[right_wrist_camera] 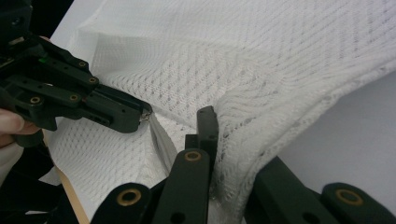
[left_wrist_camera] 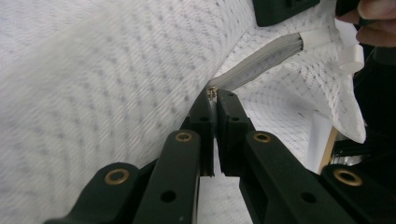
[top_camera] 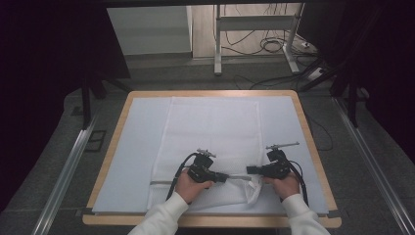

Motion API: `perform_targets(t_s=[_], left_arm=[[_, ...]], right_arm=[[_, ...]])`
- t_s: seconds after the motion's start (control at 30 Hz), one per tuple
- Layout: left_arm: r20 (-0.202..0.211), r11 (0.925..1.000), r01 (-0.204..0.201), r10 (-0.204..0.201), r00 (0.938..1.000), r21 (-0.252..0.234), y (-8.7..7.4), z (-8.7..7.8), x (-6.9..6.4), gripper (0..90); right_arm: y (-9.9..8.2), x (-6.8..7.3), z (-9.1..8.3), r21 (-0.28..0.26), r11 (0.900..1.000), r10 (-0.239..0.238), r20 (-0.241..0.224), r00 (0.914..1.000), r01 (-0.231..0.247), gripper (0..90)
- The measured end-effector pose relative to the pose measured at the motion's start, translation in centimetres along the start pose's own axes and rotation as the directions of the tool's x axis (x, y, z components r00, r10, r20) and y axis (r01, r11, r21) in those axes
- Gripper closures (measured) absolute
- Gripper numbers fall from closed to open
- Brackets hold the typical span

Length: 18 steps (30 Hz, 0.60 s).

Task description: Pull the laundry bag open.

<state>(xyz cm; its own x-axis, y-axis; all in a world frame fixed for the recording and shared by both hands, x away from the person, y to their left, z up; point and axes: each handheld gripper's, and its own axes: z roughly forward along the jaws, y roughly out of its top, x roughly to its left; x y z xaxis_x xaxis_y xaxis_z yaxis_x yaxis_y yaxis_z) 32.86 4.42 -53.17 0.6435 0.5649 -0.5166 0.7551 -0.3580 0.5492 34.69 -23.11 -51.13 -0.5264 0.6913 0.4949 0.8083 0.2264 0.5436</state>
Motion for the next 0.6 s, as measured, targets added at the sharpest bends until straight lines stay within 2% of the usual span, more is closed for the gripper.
perform_targets(t_s=[0.13,0.37,0.6], left_arm=[[0.003,0.9999,0.010,-0.010,0.9999,-0.006,-0.18,-0.04,0.19,87.0],[-0.008,1.0000,-0.002,0.002,1.0000,-0.002,-0.37,-0.29,0.09,86.9],[-0.006,0.9998,0.017,-0.017,0.9998,-0.010,-0.45,-0.87,0.49,86.9]], right_arm=[[-0.03,-0.03,0.02,0.000,1.0000,0.004,0.001,1.0000,-0.004,88.8],[-0.10,0.00,0.00,0.001,1.0000,0.000,0.001,1.0000,0.000,88.8],[-0.10,-0.03,-0.08,-0.006,1.0000,-0.007,-0.001,1.0000,0.007,88.8]])
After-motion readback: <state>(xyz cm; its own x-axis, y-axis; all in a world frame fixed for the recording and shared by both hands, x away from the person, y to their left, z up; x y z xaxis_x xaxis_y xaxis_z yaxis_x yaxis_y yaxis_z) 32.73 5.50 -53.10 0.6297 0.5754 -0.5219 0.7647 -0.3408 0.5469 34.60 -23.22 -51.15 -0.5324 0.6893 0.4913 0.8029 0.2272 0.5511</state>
